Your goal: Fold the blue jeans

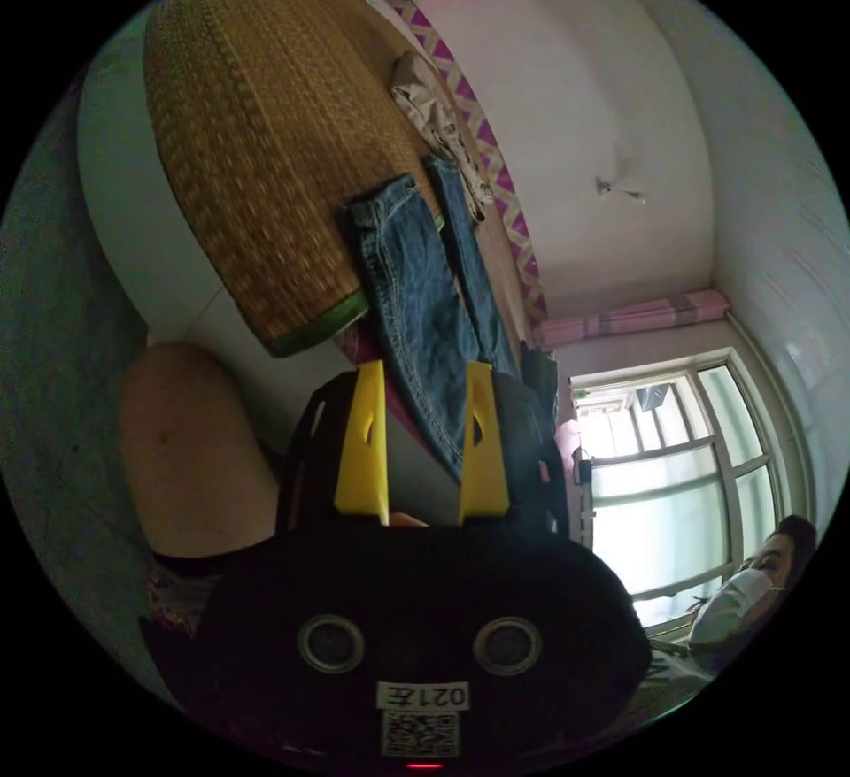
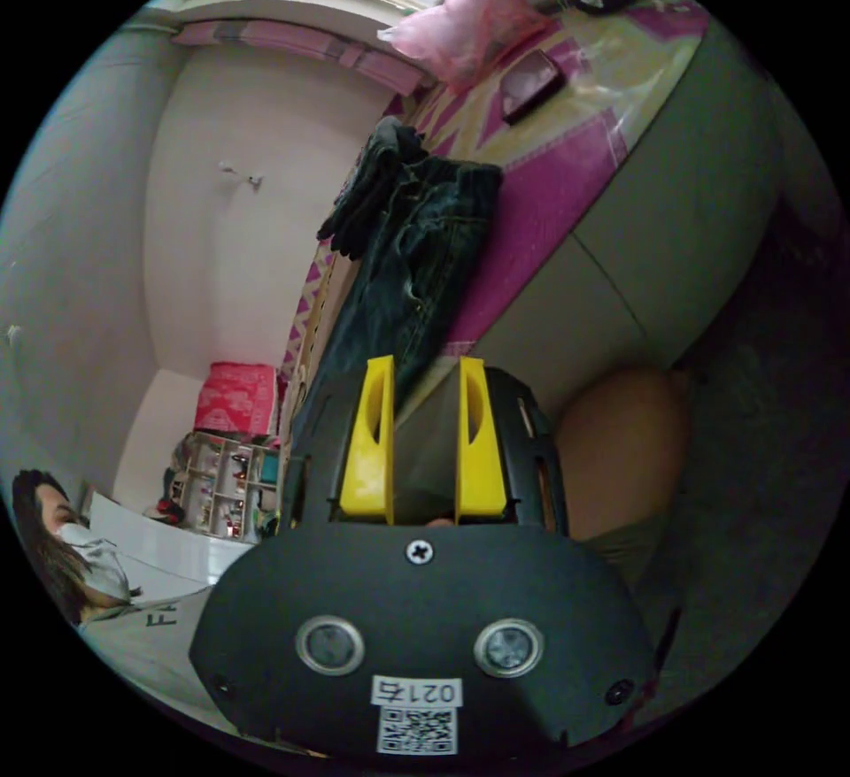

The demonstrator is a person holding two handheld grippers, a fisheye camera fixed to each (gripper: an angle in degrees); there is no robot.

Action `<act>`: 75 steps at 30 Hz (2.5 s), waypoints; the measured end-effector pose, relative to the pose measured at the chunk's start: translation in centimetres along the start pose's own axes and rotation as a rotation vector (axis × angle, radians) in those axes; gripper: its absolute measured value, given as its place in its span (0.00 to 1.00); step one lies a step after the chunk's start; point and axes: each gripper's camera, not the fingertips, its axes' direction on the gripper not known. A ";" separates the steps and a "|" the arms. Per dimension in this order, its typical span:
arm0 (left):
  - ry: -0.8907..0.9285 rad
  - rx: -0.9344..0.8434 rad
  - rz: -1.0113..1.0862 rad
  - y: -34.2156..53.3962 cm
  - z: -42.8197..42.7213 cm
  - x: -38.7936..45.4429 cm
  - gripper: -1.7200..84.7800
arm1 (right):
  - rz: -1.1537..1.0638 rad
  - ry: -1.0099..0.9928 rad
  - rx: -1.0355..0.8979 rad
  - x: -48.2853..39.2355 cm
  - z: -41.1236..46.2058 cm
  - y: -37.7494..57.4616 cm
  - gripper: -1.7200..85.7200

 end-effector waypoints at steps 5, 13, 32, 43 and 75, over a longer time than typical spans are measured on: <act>-0.050 -0.010 0.025 -0.2 1.7 0.8 0.14 | 0.036 -0.110 0.010 0.3 1.9 0.0 0.14; -0.117 -0.030 -0.025 -0.8 4.4 1.7 0.03 | 0.114 -0.125 0.073 0.9 3.2 -0.9 0.13; -0.057 -0.076 0.139 -6.3 8.4 9.8 0.01 | 0.049 -0.286 0.117 -6.9 3.8 -7.6 0.02; -0.281 -0.369 0.366 -24.1 25.7 24.3 0.01 | 0.018 -0.159 -0.036 -17.3 16.1 -25.6 0.02; -0.558 -0.102 0.601 -18.8 27.7 26.6 0.01 | -1.224 0.409 -0.440 -45.1 27.8 -3.4 0.01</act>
